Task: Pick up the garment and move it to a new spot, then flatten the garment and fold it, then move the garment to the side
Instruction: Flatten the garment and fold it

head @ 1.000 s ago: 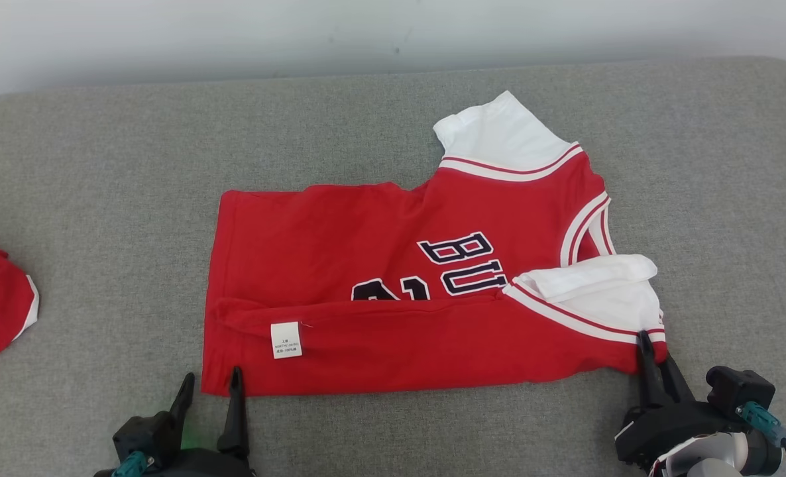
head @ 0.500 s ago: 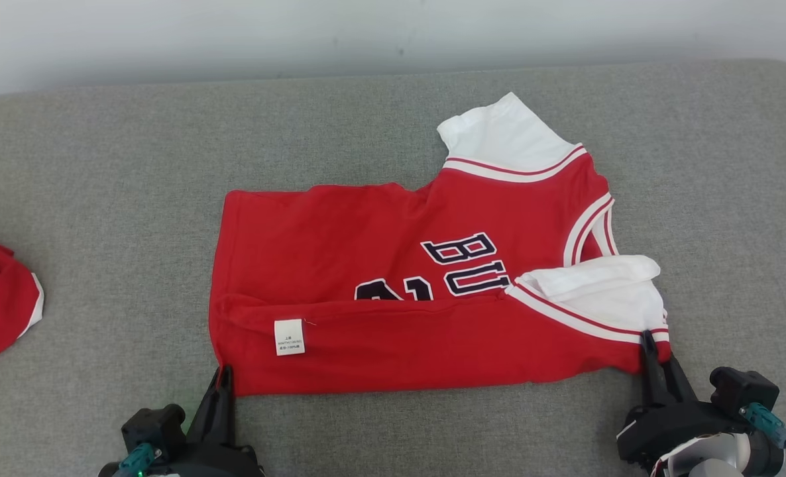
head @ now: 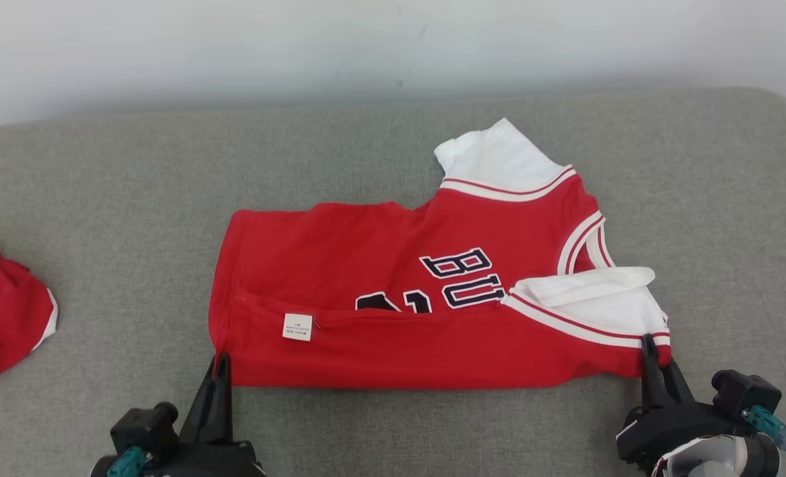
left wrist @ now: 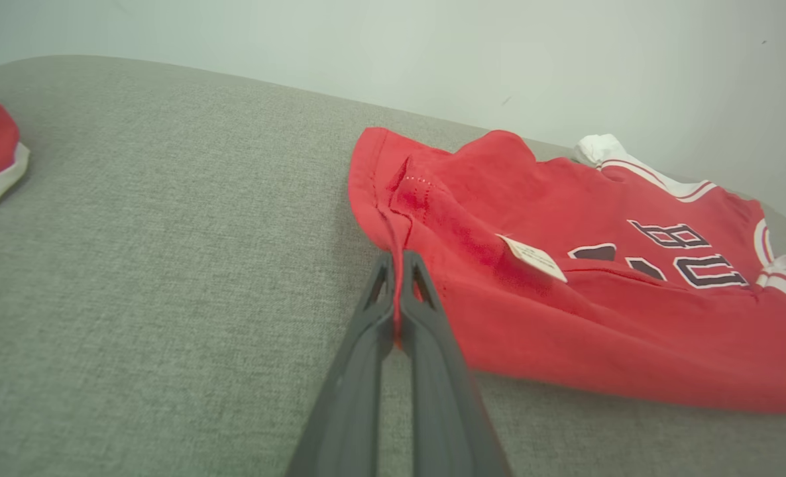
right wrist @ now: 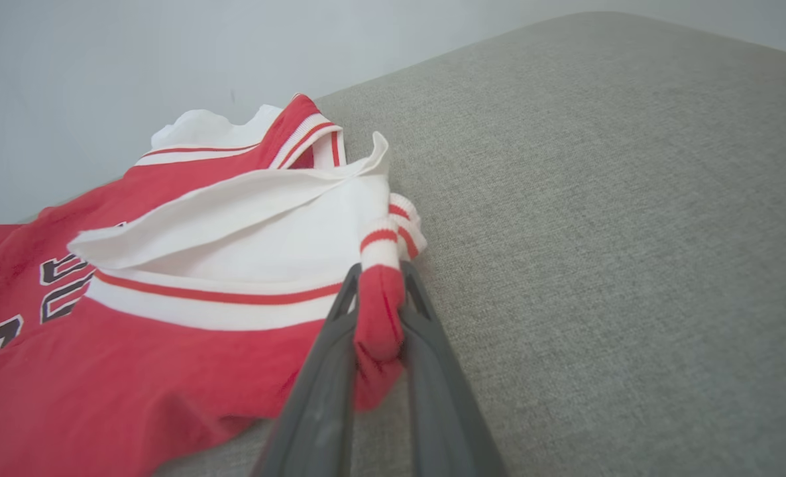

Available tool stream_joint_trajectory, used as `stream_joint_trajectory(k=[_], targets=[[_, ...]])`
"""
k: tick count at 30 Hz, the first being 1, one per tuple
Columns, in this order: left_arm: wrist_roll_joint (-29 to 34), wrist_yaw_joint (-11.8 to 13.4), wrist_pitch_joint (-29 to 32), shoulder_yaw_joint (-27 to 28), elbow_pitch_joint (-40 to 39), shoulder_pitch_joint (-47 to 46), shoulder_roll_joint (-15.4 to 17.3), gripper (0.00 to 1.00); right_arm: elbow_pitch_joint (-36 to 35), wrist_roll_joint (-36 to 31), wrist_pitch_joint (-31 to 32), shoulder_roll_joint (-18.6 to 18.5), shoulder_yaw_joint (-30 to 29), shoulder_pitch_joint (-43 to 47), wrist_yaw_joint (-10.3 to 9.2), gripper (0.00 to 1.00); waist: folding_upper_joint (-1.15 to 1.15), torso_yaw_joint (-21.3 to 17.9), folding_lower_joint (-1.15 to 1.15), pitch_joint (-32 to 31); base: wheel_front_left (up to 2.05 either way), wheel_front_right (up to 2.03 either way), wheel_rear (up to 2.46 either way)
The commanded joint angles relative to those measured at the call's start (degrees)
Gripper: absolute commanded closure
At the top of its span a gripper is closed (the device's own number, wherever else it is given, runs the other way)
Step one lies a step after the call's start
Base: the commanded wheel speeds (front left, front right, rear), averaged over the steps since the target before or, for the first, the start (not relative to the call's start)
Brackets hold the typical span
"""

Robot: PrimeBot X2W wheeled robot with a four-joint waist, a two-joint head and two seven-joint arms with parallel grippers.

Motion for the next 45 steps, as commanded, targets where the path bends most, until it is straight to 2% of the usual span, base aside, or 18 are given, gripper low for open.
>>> stream_joint_trajectory(k=[1,8,19,30,39,40,41,42,45], targets=[[-0.3,0.1,-0.2,0.1,-0.1,1.2,0.0,1.00,0.3,0.5,0.0,-0.1,-0.1,-0.3,-0.15,1.00,0.00,-0.2,0.00,-2.4,0.00,0.00,0.00],[-0.6,0.1,-0.2,0.8,0.3,5.0,0.0,1.00,3.0,1.4,0.0,-0.4,0.6,0.7,-0.15,1.00,0.00,-0.6,0.00,-9.8,0.00,0.00,0.00],[-0.4,0.1,-0.2,3.0,1.8,9.9,0.1,1.00,6.1,3.1,0.0,-1.0,1.3,1.5,-0.16,1.00,0.00,-1.4,0.00,-15.5,0.00,0.00,0.00],[-1.4,0.1,-0.2,3.0,4.0,16.5,0.1,1.00,6.9,4.1,0.0,-0.1,1.7,9.5,-0.16,1.00,0.00,-1.5,0.00,-15.9,0.00,0.00,0.00],[-1.6,0.7,-0.2,1.1,6.2,18.5,0.1,1.00,6.8,3.2,0.0,1.0,2.7,12.0,-0.15,1.00,0.00,-1.5,0.00,-14.1,0.00,0.00,0.00],[-1.7,1.0,-0.2,0.9,6.1,18.5,0.1,0.69,6.5,2.9,0.0,1.0,2.5,11.9,-0.15,0.67,0.00,-1.5,0.00,-13.8,0.00,0.00,0.00],[-1.6,1.3,-0.2,0.8,6.0,18.4,0.1,0.29,6.3,2.7,0.0,1.0,2.4,11.9,-0.15,0.00,0.00,-1.5,0.00,-13.6,0.00,0.00,0.00],[-1.3,1.7,-0.2,0.9,5.9,18.1,0.1,0.00,6.0,2.5,0.0,1.1,2.1,11.8,-0.15,0.00,0.00,-1.4,0.00,-13.4,0.00,0.00,0.00],[-0.3,2.5,-0.2,1.0,5.0,16.9,0.0,0.00,4.1,1.2,0.0,0.9,1.2,11.3,-0.15,0.00,0.00,-1.2,0.00,-12.5,0.00,0.00,0.00]])
